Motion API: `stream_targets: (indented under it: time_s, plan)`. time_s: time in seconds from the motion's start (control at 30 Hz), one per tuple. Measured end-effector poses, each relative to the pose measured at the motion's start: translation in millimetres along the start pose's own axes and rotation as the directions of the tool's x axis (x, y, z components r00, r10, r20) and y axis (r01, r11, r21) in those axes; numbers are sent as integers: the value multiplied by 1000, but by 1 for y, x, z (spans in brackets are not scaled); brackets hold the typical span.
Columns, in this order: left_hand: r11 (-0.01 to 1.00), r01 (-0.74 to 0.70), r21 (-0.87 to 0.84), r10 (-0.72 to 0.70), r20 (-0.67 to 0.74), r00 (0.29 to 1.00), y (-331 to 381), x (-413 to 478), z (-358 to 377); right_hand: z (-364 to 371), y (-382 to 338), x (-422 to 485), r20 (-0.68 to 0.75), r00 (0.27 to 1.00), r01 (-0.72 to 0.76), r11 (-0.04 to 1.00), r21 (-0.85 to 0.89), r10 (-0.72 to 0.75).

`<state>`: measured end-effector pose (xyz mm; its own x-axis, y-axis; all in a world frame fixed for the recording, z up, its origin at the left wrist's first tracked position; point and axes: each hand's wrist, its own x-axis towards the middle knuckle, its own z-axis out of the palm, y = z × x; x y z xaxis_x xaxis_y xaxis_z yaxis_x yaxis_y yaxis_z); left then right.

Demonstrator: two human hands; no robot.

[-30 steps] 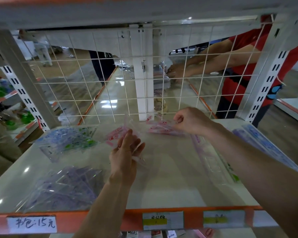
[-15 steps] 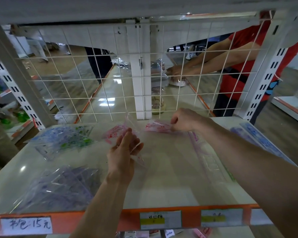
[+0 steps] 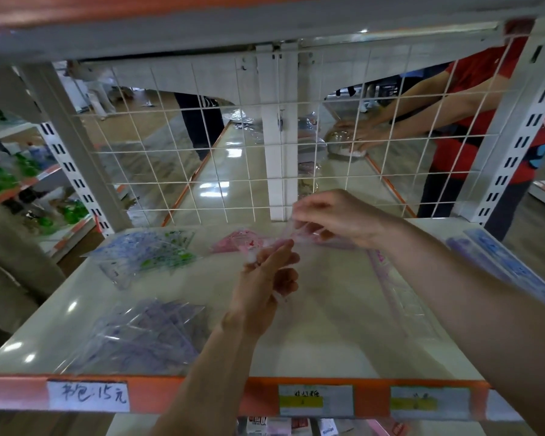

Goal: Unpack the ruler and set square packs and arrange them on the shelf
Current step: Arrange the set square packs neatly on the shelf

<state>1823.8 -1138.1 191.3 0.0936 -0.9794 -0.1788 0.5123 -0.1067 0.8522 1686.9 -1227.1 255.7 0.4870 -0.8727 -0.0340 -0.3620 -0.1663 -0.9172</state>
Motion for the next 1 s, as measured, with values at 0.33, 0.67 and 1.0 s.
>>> stream_targets:
  time_s: [0.33,0.67,1.0]
  plan:
    - [999,-29,47,25,79,997,0,-5,2,7,-15,-2,94,996,-4,1000,24,2]
    - [996,-9,-83,7,-22,1000,1,1,-2,5,7,-14,103,937,327,740,-588,-333]
    - [978,-77,-192,45,-166,985,5,5,-5,6,-4,-11,115,992,91,953,-287,-60]
